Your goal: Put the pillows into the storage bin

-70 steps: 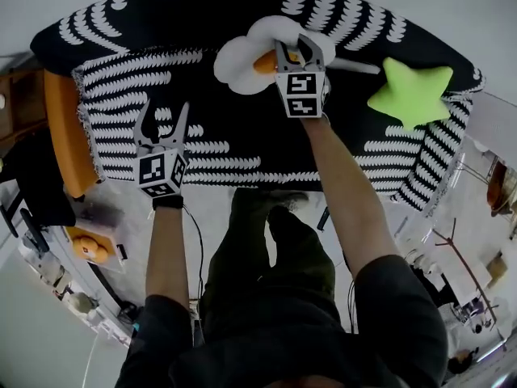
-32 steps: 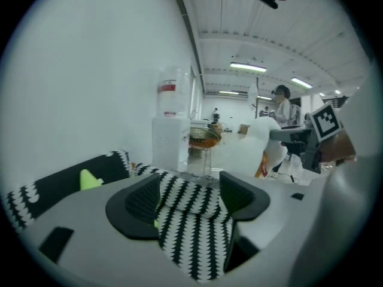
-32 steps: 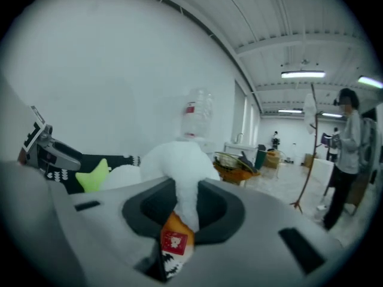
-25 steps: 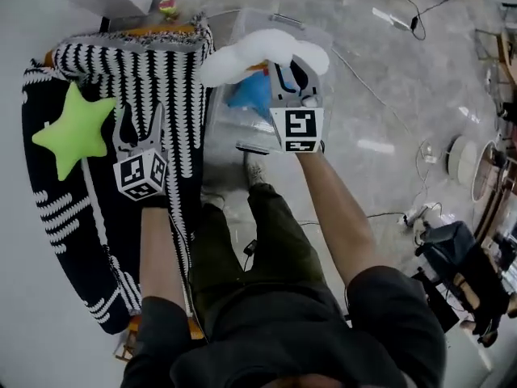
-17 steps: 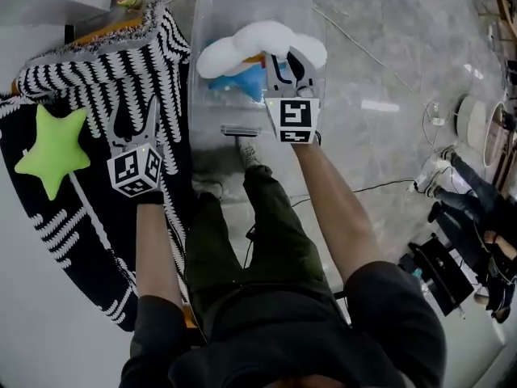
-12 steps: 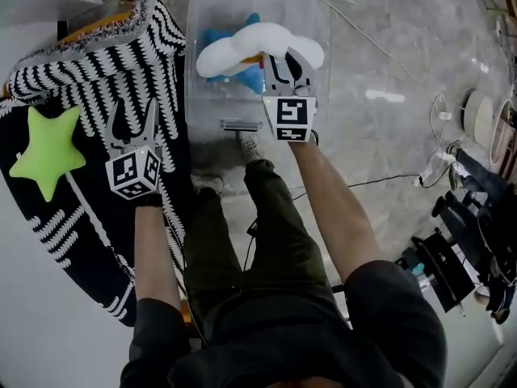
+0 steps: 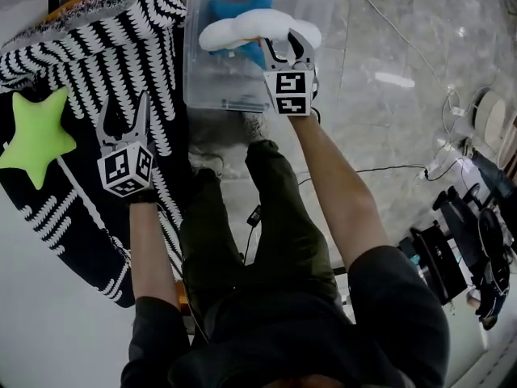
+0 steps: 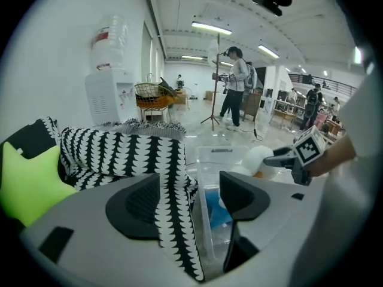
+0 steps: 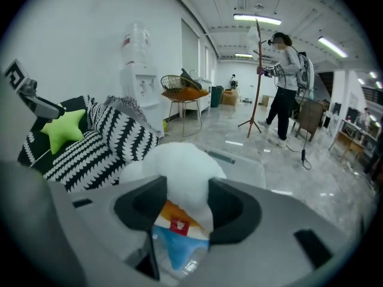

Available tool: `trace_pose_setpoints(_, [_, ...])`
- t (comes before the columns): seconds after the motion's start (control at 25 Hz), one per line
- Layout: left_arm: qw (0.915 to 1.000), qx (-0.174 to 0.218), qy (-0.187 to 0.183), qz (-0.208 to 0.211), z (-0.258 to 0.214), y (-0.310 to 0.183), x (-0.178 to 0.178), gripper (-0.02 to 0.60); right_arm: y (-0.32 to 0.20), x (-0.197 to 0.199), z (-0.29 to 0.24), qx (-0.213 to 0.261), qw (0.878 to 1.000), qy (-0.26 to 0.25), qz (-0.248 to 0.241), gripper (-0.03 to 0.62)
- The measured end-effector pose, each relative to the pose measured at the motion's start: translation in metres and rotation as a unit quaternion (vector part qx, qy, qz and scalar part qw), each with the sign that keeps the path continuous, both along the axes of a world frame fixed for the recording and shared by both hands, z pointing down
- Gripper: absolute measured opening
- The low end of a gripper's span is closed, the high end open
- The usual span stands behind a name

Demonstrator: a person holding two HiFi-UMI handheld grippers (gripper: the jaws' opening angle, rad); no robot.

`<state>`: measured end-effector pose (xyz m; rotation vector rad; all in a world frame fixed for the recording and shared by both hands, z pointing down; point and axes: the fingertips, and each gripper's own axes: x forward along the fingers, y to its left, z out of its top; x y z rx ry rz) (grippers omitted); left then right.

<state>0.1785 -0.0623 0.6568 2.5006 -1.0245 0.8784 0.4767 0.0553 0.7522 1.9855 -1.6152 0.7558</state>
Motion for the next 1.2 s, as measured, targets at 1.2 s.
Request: trace_pose_setpoints(1.2, [0.9716, 0.110, 0.021, -0.209, -0.203, -0.047, -0.126, 0.314, -0.138, -0.060, -0.217, 0.098, 0.981, 0.012, -0.168, 0.244])
